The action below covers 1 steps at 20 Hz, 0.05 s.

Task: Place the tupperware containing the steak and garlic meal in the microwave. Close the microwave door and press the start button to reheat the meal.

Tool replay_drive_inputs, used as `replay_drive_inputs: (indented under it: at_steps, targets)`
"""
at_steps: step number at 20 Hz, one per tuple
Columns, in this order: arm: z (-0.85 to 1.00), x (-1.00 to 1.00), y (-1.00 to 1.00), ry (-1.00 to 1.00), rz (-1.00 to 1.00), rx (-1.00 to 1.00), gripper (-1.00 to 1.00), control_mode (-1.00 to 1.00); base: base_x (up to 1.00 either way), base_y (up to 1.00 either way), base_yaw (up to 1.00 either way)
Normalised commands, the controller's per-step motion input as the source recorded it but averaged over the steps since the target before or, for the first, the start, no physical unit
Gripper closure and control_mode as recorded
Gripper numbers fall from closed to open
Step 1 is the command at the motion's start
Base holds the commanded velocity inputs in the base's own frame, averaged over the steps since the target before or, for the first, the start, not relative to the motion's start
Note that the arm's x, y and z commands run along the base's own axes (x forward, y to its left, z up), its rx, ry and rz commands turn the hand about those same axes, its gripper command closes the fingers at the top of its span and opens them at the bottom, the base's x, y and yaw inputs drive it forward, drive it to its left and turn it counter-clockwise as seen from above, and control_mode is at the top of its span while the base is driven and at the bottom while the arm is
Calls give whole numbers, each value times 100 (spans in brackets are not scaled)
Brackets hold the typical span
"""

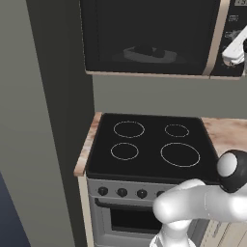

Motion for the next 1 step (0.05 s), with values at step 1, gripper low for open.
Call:
replay_drive_inputs:
  at_steps: [1]
  targets:
    - [-46, 39, 5, -10, -14, -9, 100, -100, 0, 0, 0]
